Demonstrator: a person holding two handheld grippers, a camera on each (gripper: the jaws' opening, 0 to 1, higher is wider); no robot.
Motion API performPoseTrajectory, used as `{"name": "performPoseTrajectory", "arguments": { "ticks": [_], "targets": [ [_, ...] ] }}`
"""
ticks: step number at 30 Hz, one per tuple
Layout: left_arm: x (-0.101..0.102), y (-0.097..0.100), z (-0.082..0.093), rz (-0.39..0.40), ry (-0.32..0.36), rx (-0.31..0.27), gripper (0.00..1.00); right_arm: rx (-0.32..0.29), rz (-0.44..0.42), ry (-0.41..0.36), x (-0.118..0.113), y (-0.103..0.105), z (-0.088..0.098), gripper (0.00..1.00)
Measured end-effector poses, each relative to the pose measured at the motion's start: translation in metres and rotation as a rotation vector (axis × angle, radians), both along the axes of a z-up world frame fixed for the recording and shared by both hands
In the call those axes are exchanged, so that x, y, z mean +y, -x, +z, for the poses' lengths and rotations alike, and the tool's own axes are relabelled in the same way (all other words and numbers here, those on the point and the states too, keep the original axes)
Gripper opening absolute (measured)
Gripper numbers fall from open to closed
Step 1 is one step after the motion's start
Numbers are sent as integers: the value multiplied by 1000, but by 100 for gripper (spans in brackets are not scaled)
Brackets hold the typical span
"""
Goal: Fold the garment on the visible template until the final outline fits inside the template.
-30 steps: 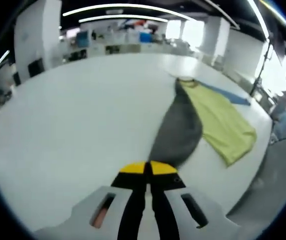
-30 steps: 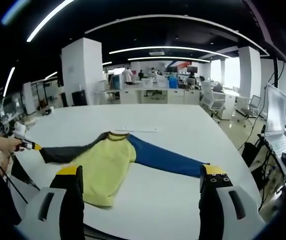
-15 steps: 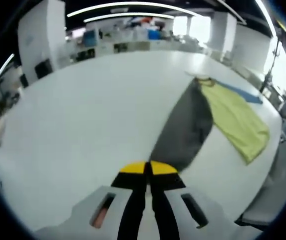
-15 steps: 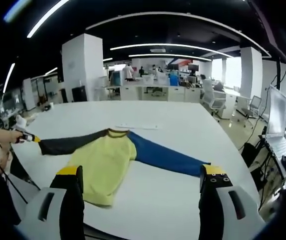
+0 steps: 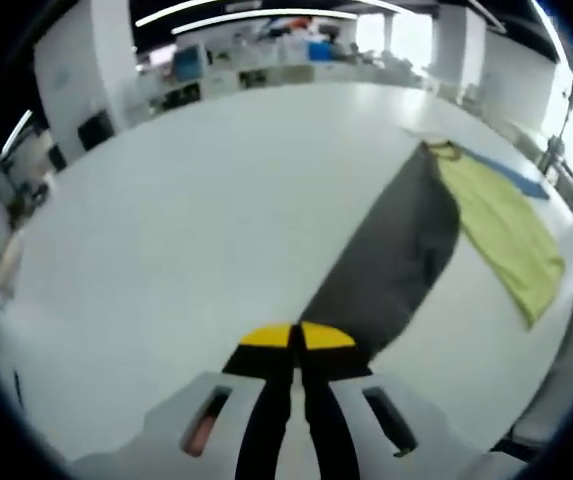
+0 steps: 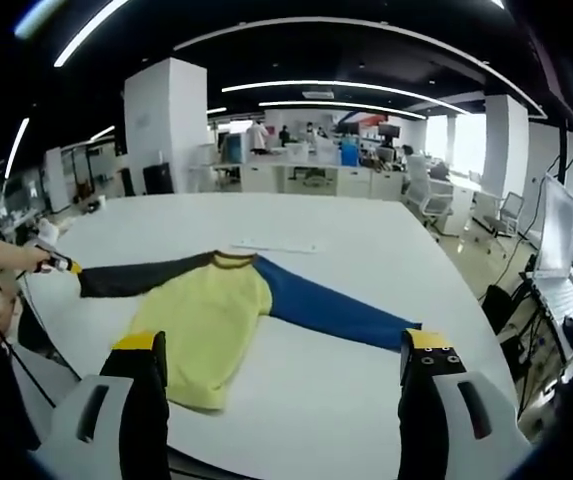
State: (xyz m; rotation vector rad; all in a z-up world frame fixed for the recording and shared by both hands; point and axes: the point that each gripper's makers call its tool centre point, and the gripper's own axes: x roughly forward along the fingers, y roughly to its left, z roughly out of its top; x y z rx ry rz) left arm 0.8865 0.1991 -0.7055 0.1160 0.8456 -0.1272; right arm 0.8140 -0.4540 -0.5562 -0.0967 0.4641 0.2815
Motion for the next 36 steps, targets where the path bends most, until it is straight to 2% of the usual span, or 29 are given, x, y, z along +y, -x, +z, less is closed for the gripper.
{"name": "performPoseTrajectory", "arguments": {
  "ticks": [11,26,32,36],
  "targets": [
    [22,-17,-11,72,-52,29,0,15,11,7,7,-5,-3,96],
    [35,-11,-34,108,-54,112,0,36,5,10,8,-4,-9,96],
    [46,-18,-46,124,-62,130,0,41,1,13,7,-4,-11,96],
    [46,-17,-51,125,-78,145,0,48,3,20,8,-4,-13,96]
  ]
}}
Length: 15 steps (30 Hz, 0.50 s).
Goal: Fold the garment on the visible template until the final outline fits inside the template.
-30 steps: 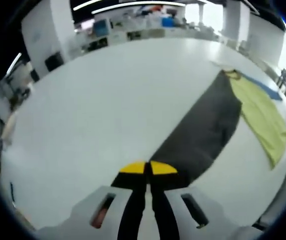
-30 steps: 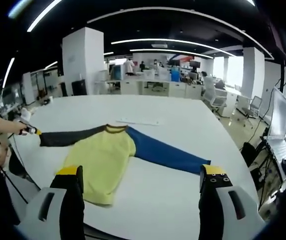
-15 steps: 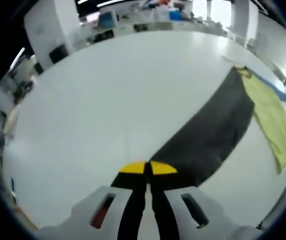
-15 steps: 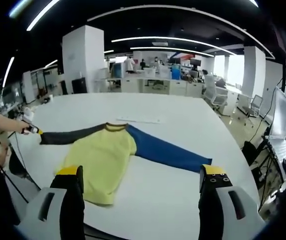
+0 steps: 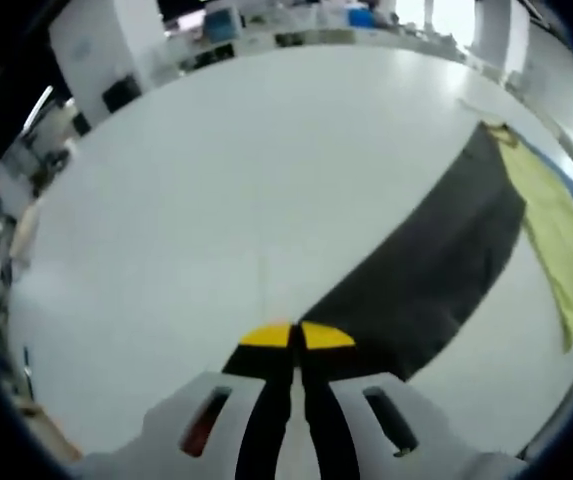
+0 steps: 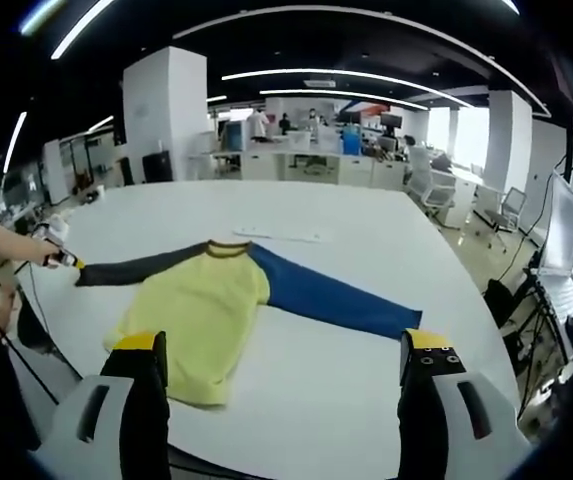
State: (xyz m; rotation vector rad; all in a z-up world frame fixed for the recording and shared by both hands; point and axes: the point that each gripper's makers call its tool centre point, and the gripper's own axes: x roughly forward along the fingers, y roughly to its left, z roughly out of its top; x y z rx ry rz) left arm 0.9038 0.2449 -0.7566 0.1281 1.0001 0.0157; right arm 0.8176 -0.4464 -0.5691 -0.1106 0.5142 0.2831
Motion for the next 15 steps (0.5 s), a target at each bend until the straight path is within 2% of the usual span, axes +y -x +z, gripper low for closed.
{"name": "performPoseTrajectory", "arguments": {
  "ticks": [15],
  "targets": [
    [-7,6,-7,-11,-17,40,0,12,2,9,-2,-3,-2,96]
  ]
}}
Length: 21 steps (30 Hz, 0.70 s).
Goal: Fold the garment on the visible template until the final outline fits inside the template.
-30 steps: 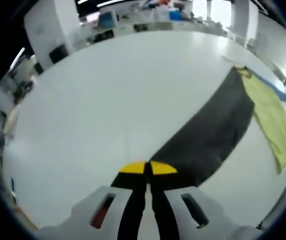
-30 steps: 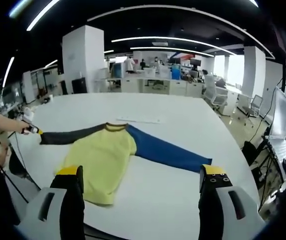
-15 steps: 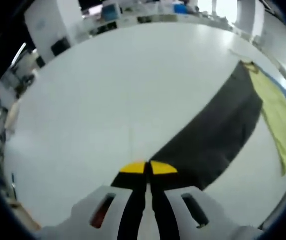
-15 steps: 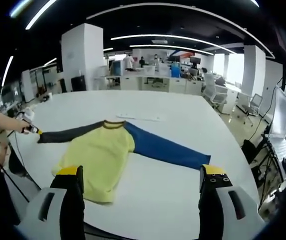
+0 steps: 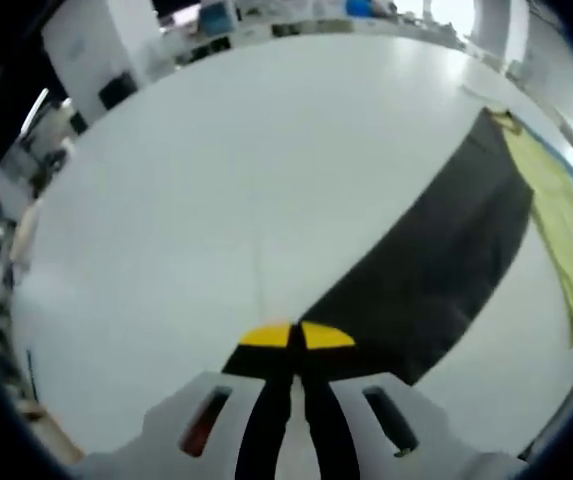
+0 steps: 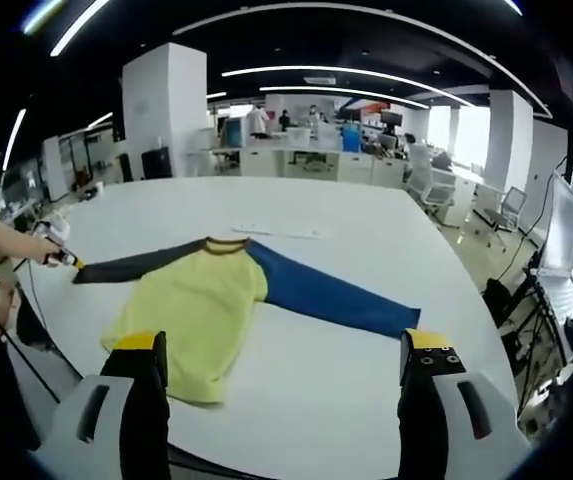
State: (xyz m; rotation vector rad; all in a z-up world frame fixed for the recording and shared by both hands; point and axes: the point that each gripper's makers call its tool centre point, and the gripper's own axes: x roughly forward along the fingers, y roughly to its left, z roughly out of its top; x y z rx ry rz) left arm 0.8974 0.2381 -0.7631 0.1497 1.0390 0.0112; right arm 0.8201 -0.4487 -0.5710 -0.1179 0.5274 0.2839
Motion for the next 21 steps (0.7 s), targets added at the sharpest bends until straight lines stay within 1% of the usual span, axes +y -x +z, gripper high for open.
{"name": "performPoseTrajectory", "arguments": {
  "ticks": [4,7,11,15,21],
  "targets": [
    [-3,3,0,-3,-15,3,0,-2,3,0,1,-2,1,96],
    [-6,4,5,-19,-31,7,0,-2,3,2,1,-1,0,96],
    [-6,5,7,-19,-42,17,0,3,1,0,1,0,-1,96],
    [-5,5,7,-13,-39,25,0,1,3,-2,2,1,-1,96],
    [-2,4,6,1,-49,12,0,0,1,-4,1,3,-1,96]
  ]
}}
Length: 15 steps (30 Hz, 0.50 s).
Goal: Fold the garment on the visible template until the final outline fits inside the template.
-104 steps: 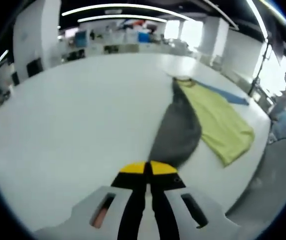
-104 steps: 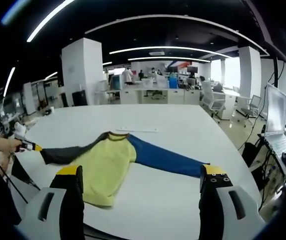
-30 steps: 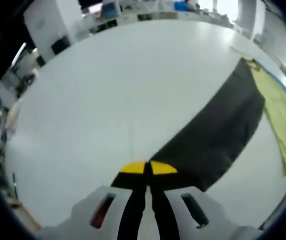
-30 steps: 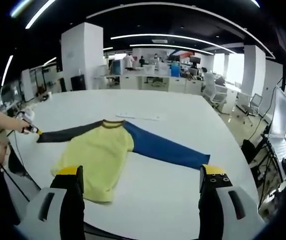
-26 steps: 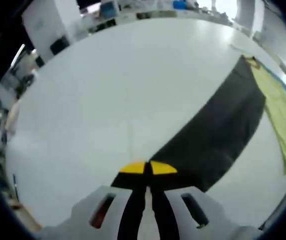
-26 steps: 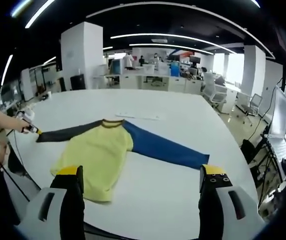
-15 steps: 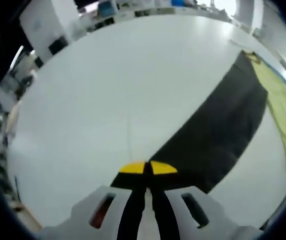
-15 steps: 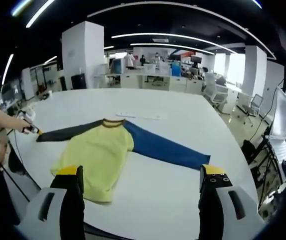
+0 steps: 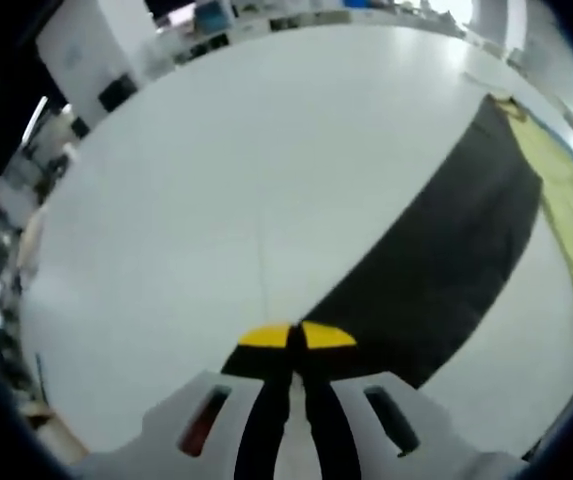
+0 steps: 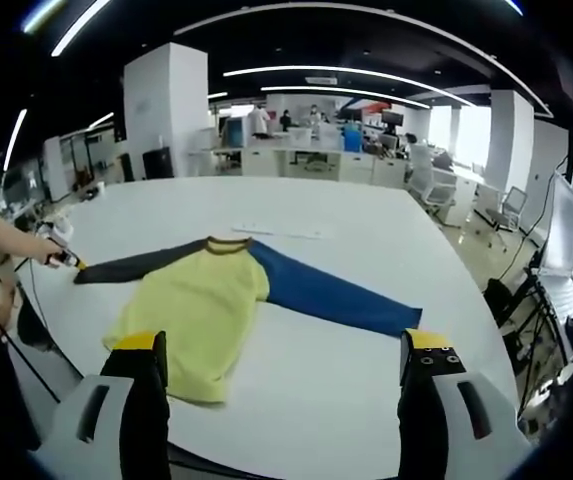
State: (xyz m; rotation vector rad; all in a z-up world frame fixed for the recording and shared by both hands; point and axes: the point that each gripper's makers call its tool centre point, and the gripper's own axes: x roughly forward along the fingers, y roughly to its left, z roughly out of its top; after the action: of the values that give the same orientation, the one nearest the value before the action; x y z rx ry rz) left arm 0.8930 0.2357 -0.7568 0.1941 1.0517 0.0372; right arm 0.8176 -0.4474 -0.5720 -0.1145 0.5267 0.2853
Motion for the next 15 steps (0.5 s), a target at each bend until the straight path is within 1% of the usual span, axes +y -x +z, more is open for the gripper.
{"name": "performPoseTrajectory", "arguments": {
  "ticks": [6,12,13,14,15],
  "targets": [
    [6,1,1,35,-4,0,5,-1,1,-1,1,2,0,96],
    [12,2,3,44,-51,10,13,2,18,17,4,3,1,96],
    [15,3,6,38,-83,1,12,2,20,18,4,4,1,96],
    [17,4,7,37,-100,5,10,1,19,16,4,5,2,96],
    [21,9,9,30,-141,19,7,-1,19,11,4,6,3,96]
  ]
}}
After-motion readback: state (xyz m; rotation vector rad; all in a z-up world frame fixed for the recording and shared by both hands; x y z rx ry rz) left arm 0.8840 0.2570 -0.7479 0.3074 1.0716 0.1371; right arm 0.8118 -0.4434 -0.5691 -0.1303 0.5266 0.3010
